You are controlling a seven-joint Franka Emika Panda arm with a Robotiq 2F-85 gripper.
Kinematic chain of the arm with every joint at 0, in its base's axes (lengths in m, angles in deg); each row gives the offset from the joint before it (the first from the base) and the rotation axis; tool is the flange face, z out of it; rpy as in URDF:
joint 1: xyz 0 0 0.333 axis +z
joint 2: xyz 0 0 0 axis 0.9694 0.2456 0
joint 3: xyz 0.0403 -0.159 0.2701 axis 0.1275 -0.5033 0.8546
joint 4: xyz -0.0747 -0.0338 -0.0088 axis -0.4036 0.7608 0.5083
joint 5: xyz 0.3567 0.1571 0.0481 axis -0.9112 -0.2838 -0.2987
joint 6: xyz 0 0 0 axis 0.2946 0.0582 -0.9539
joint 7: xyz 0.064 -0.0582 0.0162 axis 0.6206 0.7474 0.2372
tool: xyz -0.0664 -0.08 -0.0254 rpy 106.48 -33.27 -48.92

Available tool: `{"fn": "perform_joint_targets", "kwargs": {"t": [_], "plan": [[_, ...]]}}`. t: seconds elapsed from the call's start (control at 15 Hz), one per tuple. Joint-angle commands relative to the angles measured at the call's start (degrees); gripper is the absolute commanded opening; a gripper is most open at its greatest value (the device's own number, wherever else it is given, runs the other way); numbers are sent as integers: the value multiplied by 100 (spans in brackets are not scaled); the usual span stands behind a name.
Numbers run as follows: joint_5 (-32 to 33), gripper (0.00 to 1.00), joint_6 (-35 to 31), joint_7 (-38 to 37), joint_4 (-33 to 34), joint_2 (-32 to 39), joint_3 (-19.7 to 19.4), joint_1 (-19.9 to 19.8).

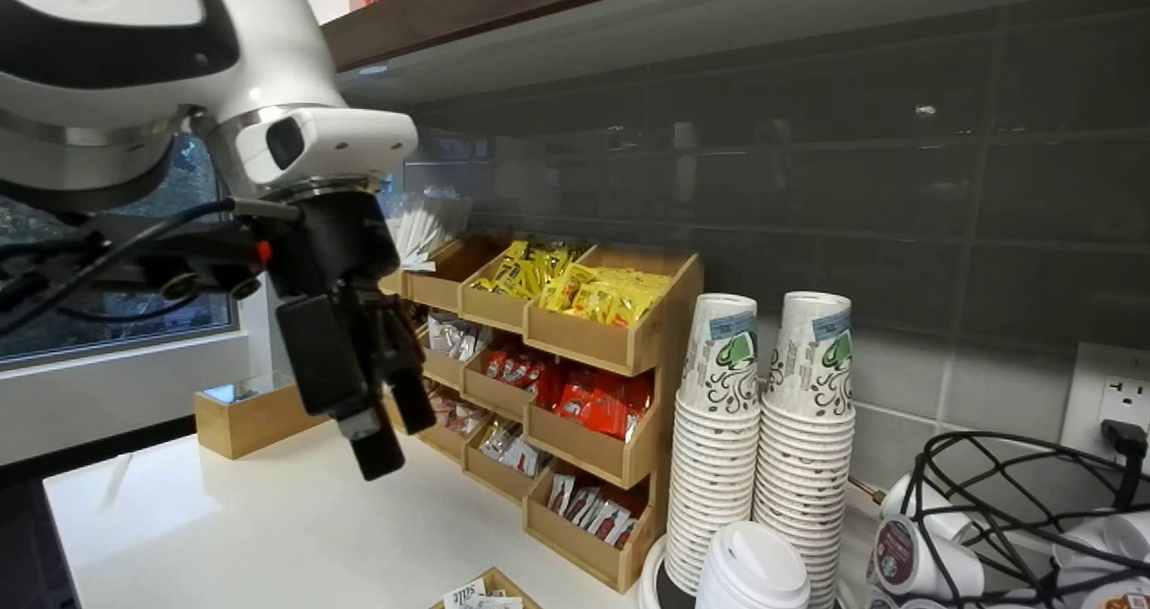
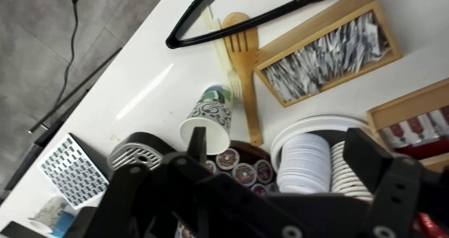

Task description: Put the cup in the top cabinet

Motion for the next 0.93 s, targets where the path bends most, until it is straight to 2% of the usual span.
{"fn": "perform_joint_targets", "kwargs": {"t": [0.0,0.2,0.4,0.67,0.87], "plan": [[286,100,74,-483,673,1003,-457,-88],[-238,100,102,713,1013,1579,-1265,416],[-723,100,170,1924,1315,1974,-1835,753],[-1302,100,233,3484,1546,2295,-2351,1032],[-1316,100,229,4216,1574,2437,-2547,1083]]}}
